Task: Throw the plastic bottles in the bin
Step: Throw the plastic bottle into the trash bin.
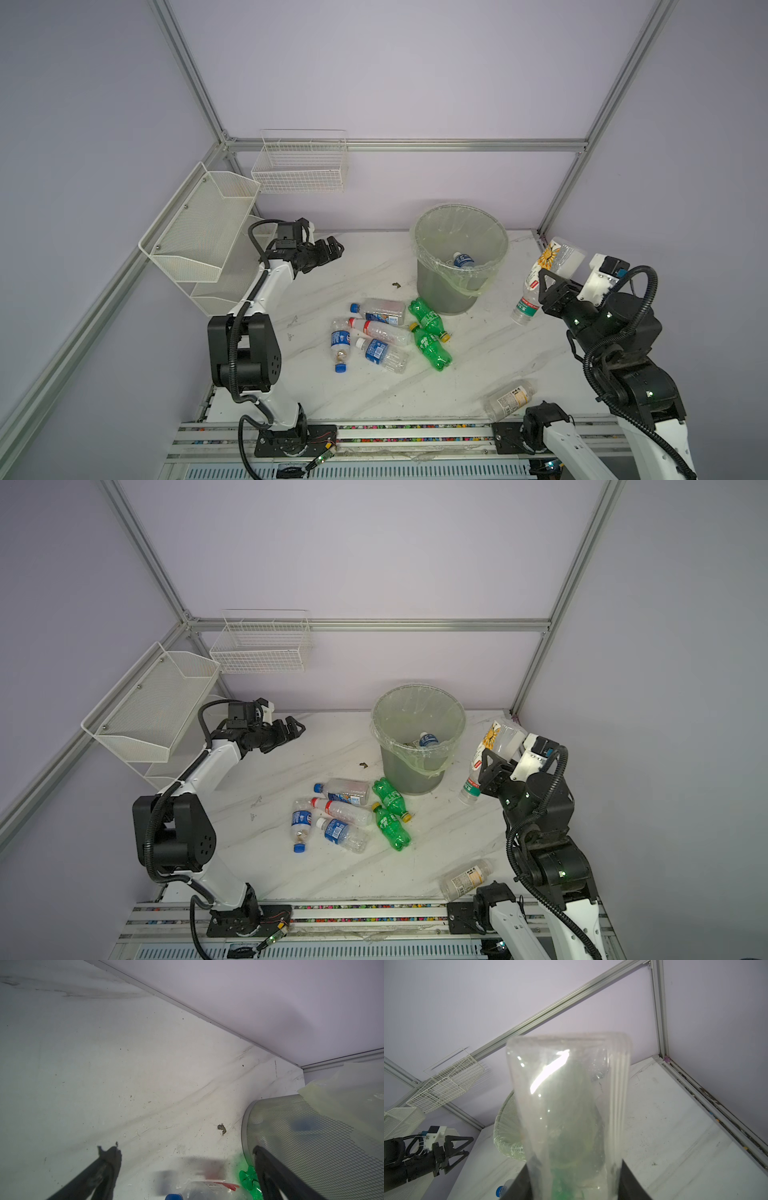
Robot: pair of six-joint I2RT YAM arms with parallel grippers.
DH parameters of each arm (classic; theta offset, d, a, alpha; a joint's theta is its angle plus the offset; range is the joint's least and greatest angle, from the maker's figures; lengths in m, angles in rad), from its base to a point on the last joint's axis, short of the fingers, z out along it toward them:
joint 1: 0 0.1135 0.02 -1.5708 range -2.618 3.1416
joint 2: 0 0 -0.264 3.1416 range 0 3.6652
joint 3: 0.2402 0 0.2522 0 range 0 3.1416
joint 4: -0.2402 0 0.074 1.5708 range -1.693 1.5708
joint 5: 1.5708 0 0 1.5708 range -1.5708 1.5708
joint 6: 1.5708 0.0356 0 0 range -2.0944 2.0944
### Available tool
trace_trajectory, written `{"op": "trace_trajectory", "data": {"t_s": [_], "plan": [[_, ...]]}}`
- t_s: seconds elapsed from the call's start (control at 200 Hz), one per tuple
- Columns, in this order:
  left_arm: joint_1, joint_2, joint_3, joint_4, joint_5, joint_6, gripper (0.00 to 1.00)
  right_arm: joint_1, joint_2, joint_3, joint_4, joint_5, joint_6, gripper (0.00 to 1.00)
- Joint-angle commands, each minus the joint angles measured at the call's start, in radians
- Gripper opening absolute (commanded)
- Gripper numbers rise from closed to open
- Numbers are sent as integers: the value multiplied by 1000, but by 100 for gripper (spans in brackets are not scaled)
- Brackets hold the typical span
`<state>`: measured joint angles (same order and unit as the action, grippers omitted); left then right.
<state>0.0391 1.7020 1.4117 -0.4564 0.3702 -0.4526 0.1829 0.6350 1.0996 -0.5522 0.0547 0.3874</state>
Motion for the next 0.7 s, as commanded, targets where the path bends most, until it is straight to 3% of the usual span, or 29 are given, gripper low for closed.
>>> {"op": "trace_trajectory", "data": {"t_s": [0.0,0.125,0.305,0.345,0.375,0.39,0.47,0.525,0.615,0.695], "plan": [[8,-5,-26,22,6,2,100,-4,11,18,59,-30,-1,45],[9,-2,-28,24,10,-4,100,-4,69,68,61,-51,18,46],[9,5,-22,24,10,-7,100,-3,295,221,158,-89,50,48],[9,4,-21,24,4,-5,100,-3,383,272,172,-116,62,59],[8,4,-22,23,0,-2,100,-2,463,329,143,-140,82,86],[8,4,-21,23,-2,0,100,-2,516,362,114,-152,90,93],[9,-5,-25,15,-19,13,100,23,729,584,-68,-121,50,97],[9,-21,-30,11,-37,21,100,44,729,601,-37,-89,36,97],[9,-45,-42,19,-47,26,100,45,612,484,112,-110,71,97],[9,-47,-44,24,-41,23,100,46,573,476,63,-85,54,97]]}}
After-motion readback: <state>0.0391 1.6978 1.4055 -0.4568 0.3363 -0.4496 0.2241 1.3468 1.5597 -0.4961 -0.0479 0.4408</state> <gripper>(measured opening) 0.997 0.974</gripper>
